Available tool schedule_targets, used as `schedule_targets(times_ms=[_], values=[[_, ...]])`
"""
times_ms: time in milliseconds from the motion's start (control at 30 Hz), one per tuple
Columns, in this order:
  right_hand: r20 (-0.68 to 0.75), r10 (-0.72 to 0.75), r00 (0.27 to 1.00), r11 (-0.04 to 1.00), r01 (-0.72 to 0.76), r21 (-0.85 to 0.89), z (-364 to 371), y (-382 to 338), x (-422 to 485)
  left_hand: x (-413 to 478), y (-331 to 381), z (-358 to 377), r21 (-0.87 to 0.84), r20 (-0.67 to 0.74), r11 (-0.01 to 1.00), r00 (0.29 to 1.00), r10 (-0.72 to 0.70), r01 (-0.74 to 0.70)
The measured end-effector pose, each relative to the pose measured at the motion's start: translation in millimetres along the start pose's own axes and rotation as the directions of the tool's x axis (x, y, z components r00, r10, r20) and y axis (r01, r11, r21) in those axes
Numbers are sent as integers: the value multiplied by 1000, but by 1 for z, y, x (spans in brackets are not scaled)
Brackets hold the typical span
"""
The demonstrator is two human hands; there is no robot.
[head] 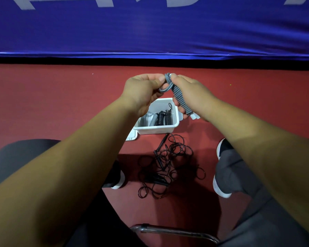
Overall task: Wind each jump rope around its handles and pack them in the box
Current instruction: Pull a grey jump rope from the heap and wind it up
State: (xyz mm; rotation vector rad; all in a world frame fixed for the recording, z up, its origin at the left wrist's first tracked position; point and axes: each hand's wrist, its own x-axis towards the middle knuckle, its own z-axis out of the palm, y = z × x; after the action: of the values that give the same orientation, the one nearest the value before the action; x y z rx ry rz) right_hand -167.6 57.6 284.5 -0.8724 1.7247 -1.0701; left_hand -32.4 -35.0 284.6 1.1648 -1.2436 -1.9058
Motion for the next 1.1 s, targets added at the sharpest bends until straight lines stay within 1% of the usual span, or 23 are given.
schedule_targets(times_ms=[67, 200, 233, 300, 333, 367, 400, 500, 600, 833, 900, 1000, 1033, 1100], values=[[-10, -2, 1000, 1000, 1, -26, -1, 4, 1, -1, 0, 4, 12, -22, 999, 999, 43, -43], [-41, -25, 999, 999, 24, -38, -3, 7, 4, -5, 2, 8, 203, 12, 965, 986, 169, -168], [-38, -31, 999, 999, 30, -36, -3, 7, 4, -5, 2, 7, 285, 23, 934, 976, 218, -215], [-25, -39, 999, 999, 38, -33, -2, 7, 6, -4, 2, 4, 456, 56, 829, 940, 337, -324], [-19, -39, 999, 999, 39, -25, -1, 8, 6, -3, 2, 4, 513, 79, 779, 923, 376, -361], [-16, -36, 999, 999, 36, -13, -1, 9, 6, -4, 4, 4, 542, 98, 750, 915, 392, -379], [-15, -32, 999, 999, 31, -7, -1, 9, 7, -4, 5, 4, 548, 109, 745, 916, 387, -380], [4, -9, 1000, 999, 9, -34, -2, 11, 7, -7, 7, 4, 506, 108, 789, 933, 343, -349], [45, 8, 999, 1000, -7, -28, -1, 12, 5, -7, 6, 0, 518, 116, 778, 930, 349, -356], [133, 50, 990, 998, -45, -36, -8, 10, 1, 0, 4, -13, 486, 241, 794, 929, 280, -365], [163, 48, 986, 998, -41, -46, -9, 10, 0, 0, 2, -14, 497, 271, 780, 922, 277, -380], [203, 41, 978, 998, -31, -55, -10, 10, -1, -2, 0, -12, 557, 301, 725, 912, 279, -406], [211, 33, 977, 998, -23, -50, -11, 11, 0, -2, -1, -11, 548, 303, 736, 914, 269, -398], [222, 22, 975, 997, -5, -74, -11, 11, 0, -4, -2, -7, 472, 285, 805, 926, 246, -359]])
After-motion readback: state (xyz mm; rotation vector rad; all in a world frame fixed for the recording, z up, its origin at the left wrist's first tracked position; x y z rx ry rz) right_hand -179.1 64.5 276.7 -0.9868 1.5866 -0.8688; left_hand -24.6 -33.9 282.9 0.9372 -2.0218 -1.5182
